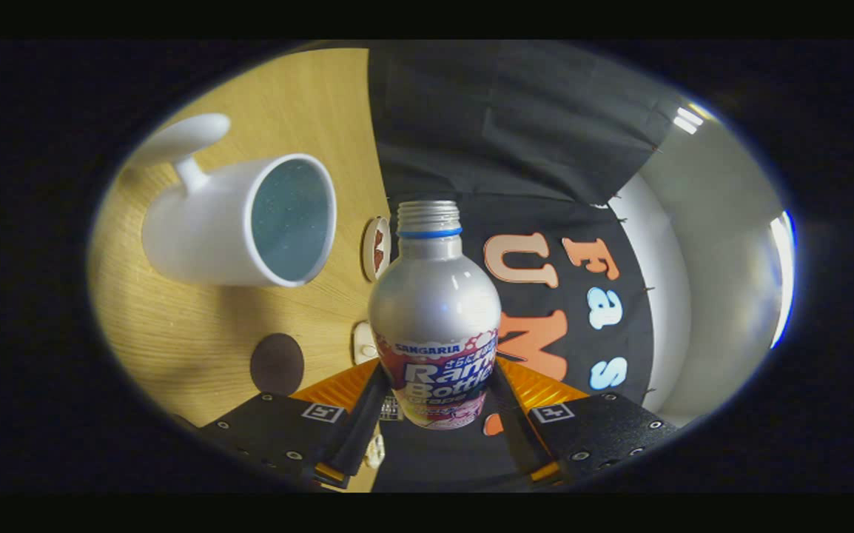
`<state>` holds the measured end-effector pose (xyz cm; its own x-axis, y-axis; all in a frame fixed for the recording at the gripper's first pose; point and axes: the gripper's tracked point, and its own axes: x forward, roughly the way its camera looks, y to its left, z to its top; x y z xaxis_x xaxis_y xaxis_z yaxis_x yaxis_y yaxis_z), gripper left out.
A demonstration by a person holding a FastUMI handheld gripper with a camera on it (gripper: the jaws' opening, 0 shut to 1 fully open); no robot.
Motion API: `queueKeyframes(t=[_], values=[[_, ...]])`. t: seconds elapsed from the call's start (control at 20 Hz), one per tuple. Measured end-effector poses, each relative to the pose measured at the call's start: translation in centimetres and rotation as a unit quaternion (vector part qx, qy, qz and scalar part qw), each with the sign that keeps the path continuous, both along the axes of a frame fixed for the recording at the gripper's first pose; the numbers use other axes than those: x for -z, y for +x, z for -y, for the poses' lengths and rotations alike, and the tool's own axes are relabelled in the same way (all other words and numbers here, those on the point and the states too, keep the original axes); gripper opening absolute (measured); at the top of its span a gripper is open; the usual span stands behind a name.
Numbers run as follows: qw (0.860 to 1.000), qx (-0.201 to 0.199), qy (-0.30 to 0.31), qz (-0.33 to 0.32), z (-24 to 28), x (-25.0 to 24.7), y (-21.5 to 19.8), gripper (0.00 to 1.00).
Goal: Take the bottle from table, then pour the juice into the cup, finally place the bottle on the coaster
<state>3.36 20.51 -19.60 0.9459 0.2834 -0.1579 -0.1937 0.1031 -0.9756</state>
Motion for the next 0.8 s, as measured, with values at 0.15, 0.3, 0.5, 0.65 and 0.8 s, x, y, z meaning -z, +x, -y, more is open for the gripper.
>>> queueKeyframes(t=[0.15, 0.3, 0.5, 0.65, 0.8], values=[[0.995, 0.027, 0.084, -0.037, 0.6, 0.1, 1.0, 0.77], [0.980, 0.062, 0.175, -0.072, 1.7, 0.2, 2.1, 0.77], [0.941, 0.098, 0.297, -0.127, 2.4, 1.1, 3.0, 0.77], [0.904, 0.120, 0.373, -0.168, 2.8, 2.1, 3.5, 0.77], [0.855, 0.142, 0.452, -0.212, 3.1, 3.0, 4.4, 0.77]])
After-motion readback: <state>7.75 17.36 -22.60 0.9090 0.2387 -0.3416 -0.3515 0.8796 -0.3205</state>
